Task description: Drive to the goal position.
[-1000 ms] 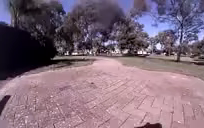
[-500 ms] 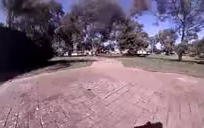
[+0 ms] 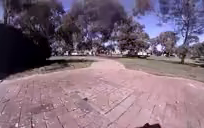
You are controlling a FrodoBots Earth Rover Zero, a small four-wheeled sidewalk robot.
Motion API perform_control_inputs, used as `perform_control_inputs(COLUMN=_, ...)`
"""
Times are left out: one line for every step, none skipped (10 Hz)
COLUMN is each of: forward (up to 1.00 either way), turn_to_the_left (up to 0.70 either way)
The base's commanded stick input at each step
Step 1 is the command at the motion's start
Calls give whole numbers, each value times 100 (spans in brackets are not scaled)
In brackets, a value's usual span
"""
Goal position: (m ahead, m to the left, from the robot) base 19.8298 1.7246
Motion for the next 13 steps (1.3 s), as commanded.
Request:
perform_control_inputs(forward=70, turn_to_the_left=0)
perform_control_inputs(forward=70, turn_to_the_left=0)
perform_control_inputs(forward=70, turn_to_the_left=0)
perform_control_inputs(forward=70, turn_to_the_left=0)
perform_control_inputs(forward=70, turn_to_the_left=0)
perform_control_inputs(forward=70, turn_to_the_left=0)
perform_control_inputs(forward=70, turn_to_the_left=0)
perform_control_inputs(forward=70, turn_to_the_left=0)
perform_control_inputs(forward=70, turn_to_the_left=0)
perform_control_inputs(forward=70, turn_to_the_left=0)
perform_control_inputs(forward=70, turn_to_the_left=0)
perform_control_inputs(forward=70, turn_to_the_left=0)
perform_control_inputs(forward=70, turn_to_the_left=1)
